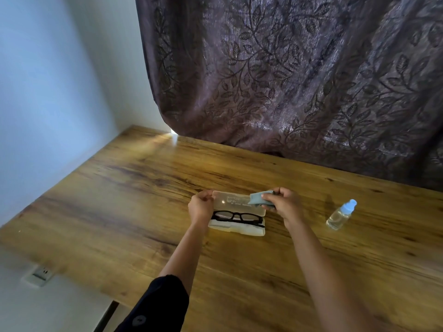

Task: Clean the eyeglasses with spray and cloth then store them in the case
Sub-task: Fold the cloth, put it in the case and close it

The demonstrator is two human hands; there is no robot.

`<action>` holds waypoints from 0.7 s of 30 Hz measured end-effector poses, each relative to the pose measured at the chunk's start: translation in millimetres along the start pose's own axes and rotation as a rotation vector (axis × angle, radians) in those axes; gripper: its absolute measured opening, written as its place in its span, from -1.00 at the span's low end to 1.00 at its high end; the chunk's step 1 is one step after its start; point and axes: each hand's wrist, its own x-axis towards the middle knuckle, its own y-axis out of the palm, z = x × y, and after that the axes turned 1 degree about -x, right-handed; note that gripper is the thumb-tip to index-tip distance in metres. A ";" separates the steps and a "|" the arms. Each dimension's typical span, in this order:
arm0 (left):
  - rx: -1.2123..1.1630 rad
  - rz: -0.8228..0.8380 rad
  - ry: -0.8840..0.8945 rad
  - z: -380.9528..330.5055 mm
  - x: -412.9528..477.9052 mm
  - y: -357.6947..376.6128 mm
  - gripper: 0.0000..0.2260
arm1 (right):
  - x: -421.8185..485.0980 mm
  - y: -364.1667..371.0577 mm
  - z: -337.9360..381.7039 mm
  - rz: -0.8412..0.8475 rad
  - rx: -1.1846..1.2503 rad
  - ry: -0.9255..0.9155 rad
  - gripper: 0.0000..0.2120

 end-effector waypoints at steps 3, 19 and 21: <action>-0.036 0.000 0.026 2.8 -2.4 0.3 -0.82 | -5.7 7.0 -5.0 -0.098 -0.226 -0.105 -0.88; -0.198 -0.024 0.096 5.1 -18.0 -4.1 -0.82 | -22.3 36.8 -28.3 0.082 -0.237 -0.074 -0.93; -0.196 -0.021 0.104 4.8 -18.9 -4.3 -0.82 | -24.7 33.6 -30.6 0.047 -0.299 -0.140 -0.93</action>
